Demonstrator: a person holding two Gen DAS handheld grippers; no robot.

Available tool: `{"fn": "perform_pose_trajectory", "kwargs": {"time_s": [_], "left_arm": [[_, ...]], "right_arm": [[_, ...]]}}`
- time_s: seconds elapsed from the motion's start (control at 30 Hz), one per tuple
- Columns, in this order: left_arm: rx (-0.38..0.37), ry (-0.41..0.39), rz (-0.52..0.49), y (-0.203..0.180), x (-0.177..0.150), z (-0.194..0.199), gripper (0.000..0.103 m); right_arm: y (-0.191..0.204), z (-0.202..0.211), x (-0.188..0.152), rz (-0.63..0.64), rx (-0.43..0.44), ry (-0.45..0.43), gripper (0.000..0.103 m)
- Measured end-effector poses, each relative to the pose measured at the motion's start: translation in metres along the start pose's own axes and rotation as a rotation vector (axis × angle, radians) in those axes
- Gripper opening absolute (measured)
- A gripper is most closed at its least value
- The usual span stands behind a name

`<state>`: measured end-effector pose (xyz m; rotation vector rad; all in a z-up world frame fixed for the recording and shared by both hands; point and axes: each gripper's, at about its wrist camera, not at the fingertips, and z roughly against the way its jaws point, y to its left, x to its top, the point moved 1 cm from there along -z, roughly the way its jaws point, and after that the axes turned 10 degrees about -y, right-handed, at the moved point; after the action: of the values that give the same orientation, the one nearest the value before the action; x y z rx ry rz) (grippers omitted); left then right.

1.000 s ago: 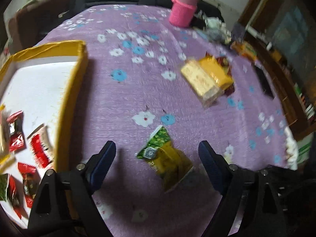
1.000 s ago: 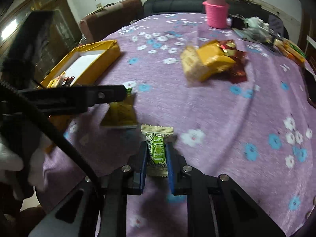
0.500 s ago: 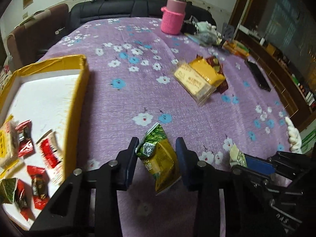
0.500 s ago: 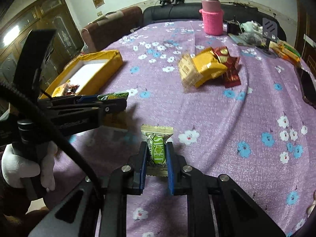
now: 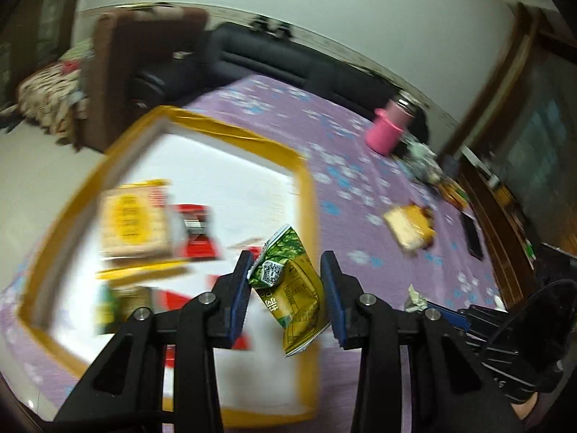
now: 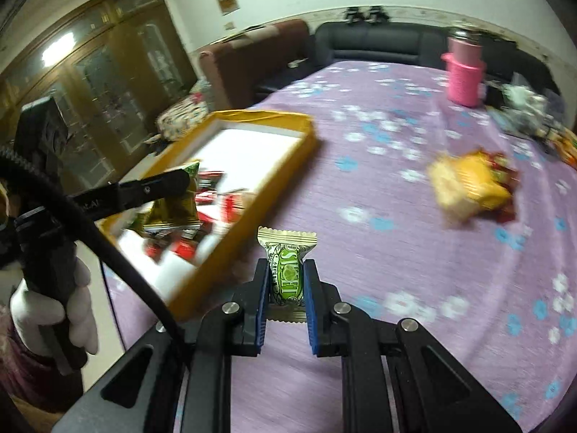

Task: Organize snacks
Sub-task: 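Carry the green packet into the tray with the right tool while the left carries a green-and-yellow packet, then open both tools over the tray and withdraw toward the snack pile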

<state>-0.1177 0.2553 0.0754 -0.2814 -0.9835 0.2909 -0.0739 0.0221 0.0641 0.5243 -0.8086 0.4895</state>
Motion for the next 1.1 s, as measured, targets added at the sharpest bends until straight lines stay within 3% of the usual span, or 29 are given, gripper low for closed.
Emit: {"fn": "perform_pose_trajectory", "kwargs": {"time_s": [0.27,0.53,0.7,0.87,1.0,1.1], "left_arm": [[0.105,0.01,0.094,0.063,-0.01,0.004,0.039],[0.066,0.011,0.112,0.078,-0.013,0.007,0.04],[0.046,-0.016,0.138,0.08,-0.01,0.017,0.061],[0.035,-0.067,0.206,0.081,-0.003,0.033,0.094],[-0.065,-0.082,0.228,0.071,-0.001,0.042,0.095],[-0.1,-0.094,0.215,0.059,-0.002,0.045,0.095]], "right_arm": [[0.065,-0.06,0.014,0.056,0.084,0.058,0.016],[0.089,-0.097,0.008,0.107,0.051,0.126,0.016],[0.092,-0.098,0.006,0.13,0.008,0.111,0.022],[0.088,-0.082,0.012,0.107,0.012,0.051,0.029],[0.069,-0.063,0.014,0.075,-0.016,-0.012,0.03],[0.032,-0.045,0.018,0.031,-0.105,-0.054,0.03]]}}
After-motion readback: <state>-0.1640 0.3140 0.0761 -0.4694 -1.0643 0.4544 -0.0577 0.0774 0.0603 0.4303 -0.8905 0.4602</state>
